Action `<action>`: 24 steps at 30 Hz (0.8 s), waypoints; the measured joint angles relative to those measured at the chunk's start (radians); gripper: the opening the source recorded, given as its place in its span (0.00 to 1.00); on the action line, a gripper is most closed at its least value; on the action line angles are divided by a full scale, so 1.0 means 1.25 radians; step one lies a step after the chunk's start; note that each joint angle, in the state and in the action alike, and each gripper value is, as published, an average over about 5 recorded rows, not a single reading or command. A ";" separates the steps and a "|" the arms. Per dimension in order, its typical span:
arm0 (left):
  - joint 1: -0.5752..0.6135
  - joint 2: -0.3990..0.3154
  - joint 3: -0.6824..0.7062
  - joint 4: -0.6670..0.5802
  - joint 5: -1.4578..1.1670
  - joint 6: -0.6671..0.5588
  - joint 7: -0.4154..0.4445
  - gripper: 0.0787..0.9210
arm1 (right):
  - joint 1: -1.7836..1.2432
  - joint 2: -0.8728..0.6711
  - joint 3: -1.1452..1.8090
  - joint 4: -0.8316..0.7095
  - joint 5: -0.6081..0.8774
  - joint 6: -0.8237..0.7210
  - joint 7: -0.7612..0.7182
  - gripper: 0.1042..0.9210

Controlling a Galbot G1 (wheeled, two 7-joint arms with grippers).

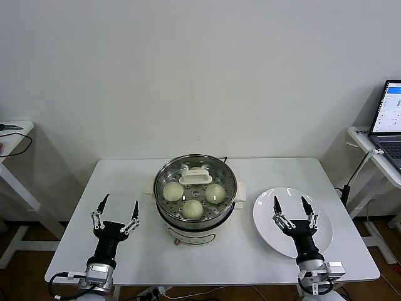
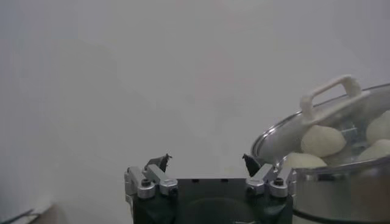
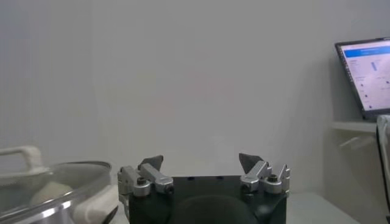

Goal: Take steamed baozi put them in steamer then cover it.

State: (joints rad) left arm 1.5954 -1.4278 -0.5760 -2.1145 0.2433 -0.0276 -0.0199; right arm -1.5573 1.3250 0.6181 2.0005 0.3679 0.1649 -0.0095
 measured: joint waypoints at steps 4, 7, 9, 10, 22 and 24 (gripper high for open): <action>0.005 -0.001 -0.009 0.007 -0.016 -0.009 0.003 0.88 | -0.001 0.002 -0.001 0.007 -0.001 -0.005 0.000 0.88; 0.009 0.001 -0.013 0.009 -0.024 -0.014 0.005 0.88 | -0.005 0.003 -0.001 0.013 -0.003 -0.009 -0.001 0.88; 0.011 0.001 -0.014 0.009 -0.029 -0.017 0.006 0.88 | -0.008 0.003 -0.001 0.016 -0.005 -0.012 -0.002 0.88; 0.012 0.001 -0.014 0.009 -0.031 -0.018 0.006 0.88 | -0.009 0.003 -0.001 0.017 -0.006 -0.014 -0.002 0.88; 0.024 0.001 -0.012 0.014 -0.044 -0.035 0.011 0.88 | -0.027 0.007 0.004 0.032 -0.015 -0.025 -0.002 0.88; 0.026 0.001 -0.013 0.012 -0.044 -0.036 0.011 0.88 | -0.030 0.008 0.004 0.033 -0.017 -0.026 -0.001 0.88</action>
State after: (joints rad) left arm 1.6278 -1.4264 -0.5919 -2.1000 0.1881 -0.0722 -0.0065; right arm -1.5943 1.3345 0.6236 2.0423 0.3467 0.1319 -0.0113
